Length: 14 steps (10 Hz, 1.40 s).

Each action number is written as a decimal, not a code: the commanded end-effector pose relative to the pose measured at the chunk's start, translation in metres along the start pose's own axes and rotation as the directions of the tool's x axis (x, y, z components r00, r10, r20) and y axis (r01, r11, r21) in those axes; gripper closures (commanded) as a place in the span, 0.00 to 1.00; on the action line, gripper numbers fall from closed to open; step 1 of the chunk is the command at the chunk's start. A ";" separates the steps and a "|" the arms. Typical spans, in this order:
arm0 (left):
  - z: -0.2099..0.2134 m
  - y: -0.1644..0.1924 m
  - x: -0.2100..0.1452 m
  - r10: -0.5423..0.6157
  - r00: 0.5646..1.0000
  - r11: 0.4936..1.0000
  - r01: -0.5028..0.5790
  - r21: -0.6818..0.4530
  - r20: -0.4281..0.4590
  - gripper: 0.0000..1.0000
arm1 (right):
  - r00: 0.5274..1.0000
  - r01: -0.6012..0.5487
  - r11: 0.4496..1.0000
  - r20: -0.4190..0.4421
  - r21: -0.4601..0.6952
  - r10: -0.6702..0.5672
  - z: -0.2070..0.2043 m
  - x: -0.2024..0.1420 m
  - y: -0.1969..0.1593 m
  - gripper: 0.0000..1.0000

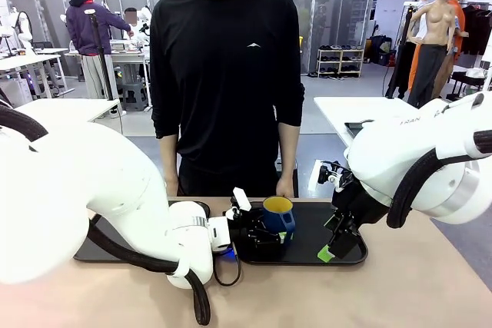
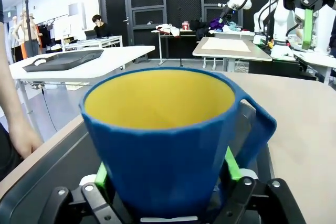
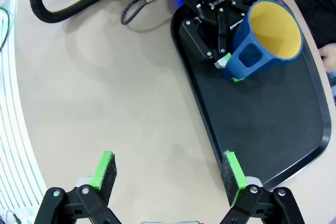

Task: Sort and store the cups by type.
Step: Pick up the Handle plastic cup and place it into the empty Flat Tray.

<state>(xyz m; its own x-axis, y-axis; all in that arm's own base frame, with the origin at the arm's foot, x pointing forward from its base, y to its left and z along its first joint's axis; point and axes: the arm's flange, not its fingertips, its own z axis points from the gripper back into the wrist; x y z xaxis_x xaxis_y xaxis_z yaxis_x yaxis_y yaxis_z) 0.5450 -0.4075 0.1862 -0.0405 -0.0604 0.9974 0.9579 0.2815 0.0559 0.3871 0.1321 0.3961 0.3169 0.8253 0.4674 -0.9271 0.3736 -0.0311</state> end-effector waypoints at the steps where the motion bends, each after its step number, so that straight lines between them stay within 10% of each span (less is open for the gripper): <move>1: 0.014 -0.016 -0.019 -0.002 1.000 1.000 0.003 0.023 -0.026 0.00 | 1.000 0.018 1.000 -0.010 -0.016 -0.018 -0.002 0.000 0.002 0.00; 14: 0.043 -0.047 -0.012 -0.022 0.999 0.997 0.025 0.077 -0.032 0.00 | 1.000 0.018 1.000 -0.010 -0.016 -0.018 -0.002 0.000 0.002 0.00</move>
<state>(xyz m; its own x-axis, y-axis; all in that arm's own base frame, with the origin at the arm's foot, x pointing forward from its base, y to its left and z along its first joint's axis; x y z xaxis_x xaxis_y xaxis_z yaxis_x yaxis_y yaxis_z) 0.5357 -0.3696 0.2006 -0.0144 -0.0781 0.9968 0.9439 0.3278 0.0393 0.3871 0.1321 0.3962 0.3169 0.8253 0.4674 -0.9271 0.3736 -0.0311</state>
